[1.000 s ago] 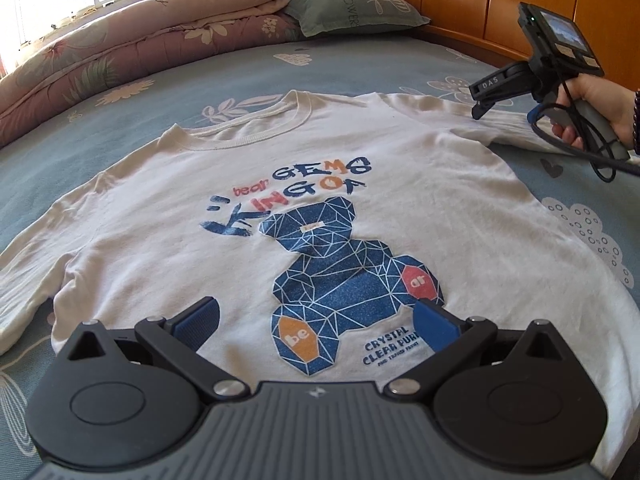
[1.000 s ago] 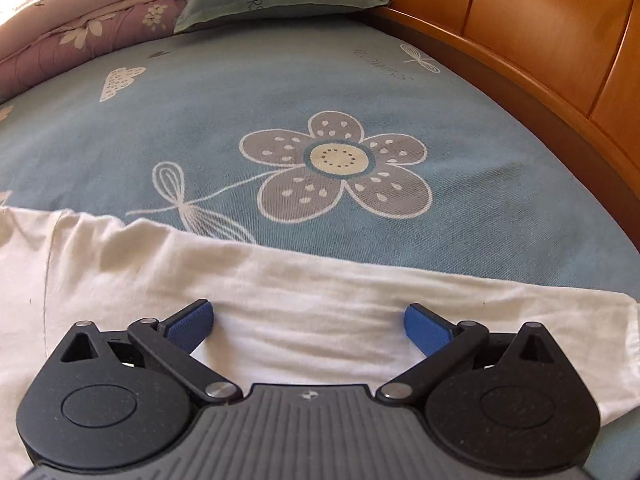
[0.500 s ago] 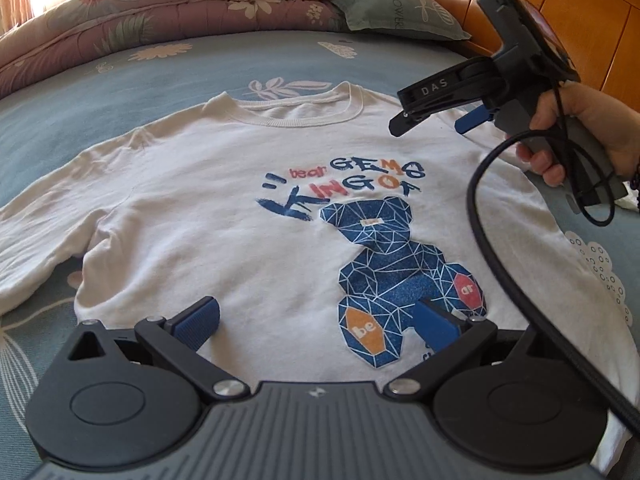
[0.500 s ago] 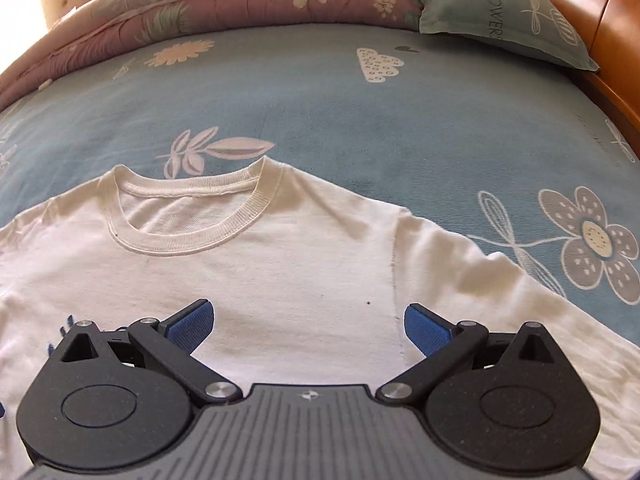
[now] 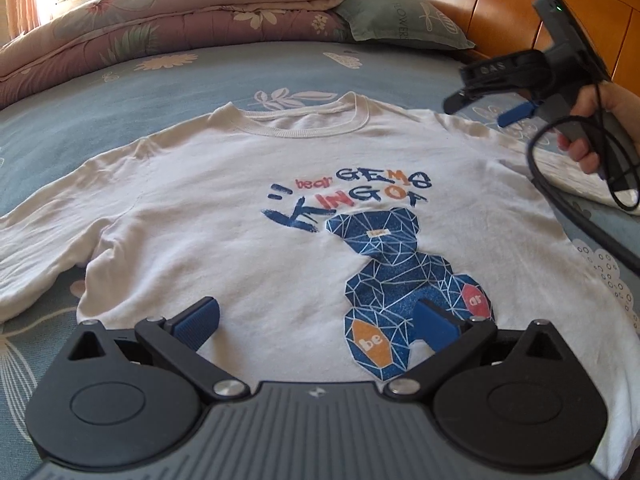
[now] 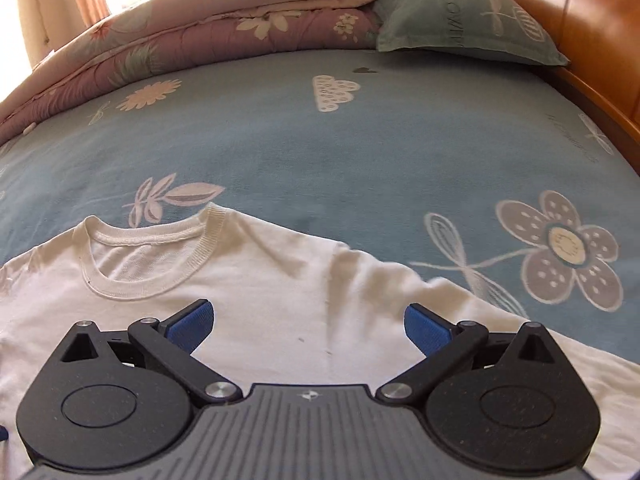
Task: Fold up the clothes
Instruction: 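Bring the right gripper back over the collar while the left gripper hovers, then move the open right gripper along the sleeve toward its ribbed cuff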
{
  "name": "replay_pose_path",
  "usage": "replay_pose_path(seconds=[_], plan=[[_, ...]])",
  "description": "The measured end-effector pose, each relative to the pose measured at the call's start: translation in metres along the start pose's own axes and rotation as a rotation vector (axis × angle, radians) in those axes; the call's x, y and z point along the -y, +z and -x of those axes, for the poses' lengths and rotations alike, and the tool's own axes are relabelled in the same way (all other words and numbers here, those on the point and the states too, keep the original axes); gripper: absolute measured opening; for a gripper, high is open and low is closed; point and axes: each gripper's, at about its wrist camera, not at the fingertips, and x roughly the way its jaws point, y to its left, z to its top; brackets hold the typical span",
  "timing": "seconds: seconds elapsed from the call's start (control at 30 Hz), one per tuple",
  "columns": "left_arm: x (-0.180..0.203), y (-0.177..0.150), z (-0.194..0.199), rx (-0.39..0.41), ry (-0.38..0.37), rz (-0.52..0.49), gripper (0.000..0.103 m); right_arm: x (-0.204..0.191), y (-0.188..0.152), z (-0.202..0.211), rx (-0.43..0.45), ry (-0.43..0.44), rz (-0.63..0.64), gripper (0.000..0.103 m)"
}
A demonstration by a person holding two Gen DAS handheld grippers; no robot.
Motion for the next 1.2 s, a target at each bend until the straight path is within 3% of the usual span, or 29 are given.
replay_pose_path(seconds=[0.1, 0.27, 0.43, 0.77, 0.93, 1.0, 1.2], plan=[[0.005, 0.001, 0.004, 0.026, -0.038, -0.012, 0.102, 0.049, -0.014, 0.025, 0.003, -0.045, -0.087, 0.103], [0.016, -0.002, -0.002, 0.011, -0.051, -0.055, 0.102, 0.135, -0.04, 0.055, -0.011, -0.216, -0.256, 0.103], [0.025, -0.007, -0.011, 0.004, -0.022, -0.094, 0.102, 0.184, -0.064, 0.043, -0.03, -0.308, -0.337, 0.103], [0.025, -0.009, -0.013, 0.018, -0.023, -0.105, 0.102, 0.191, -0.064, 0.019, 0.01, -0.421, -0.292, 0.103], [0.024, -0.008, -0.013, 0.017, -0.023, -0.105, 0.102, 0.182, -0.065, 0.029, 0.03, -0.418, -0.292, 0.103], [0.025, -0.008, -0.013, 0.017, -0.023, -0.105, 0.102, 0.166, -0.075, 0.039, 0.087, -0.357, -0.263, 0.103], [0.024, -0.009, -0.012, 0.017, -0.024, -0.105, 0.102, 0.149, -0.116, 0.046, 0.132, -0.367, -0.206, 0.103]])
